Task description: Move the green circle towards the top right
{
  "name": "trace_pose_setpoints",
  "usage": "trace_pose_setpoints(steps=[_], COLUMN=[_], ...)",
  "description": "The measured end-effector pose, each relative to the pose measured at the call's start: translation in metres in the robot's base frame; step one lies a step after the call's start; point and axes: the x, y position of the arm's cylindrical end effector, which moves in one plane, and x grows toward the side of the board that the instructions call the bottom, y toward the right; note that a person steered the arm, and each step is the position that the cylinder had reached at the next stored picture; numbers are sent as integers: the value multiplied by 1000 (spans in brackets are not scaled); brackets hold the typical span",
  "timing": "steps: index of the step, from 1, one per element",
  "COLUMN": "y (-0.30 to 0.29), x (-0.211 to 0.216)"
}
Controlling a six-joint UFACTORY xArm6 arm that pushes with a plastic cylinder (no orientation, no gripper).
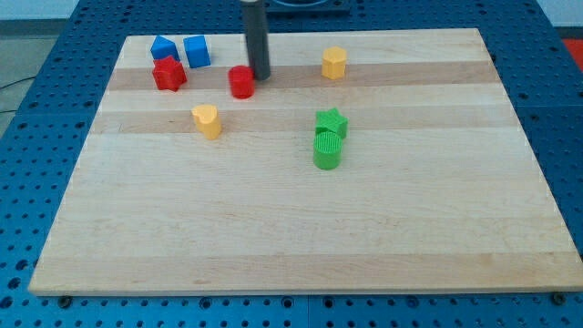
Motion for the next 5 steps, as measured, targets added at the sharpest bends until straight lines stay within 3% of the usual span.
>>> trace_pose_setpoints(steps=[1, 2, 4, 5], y=[-18, -11, 47, 105], x=[19, 67, 159, 134])
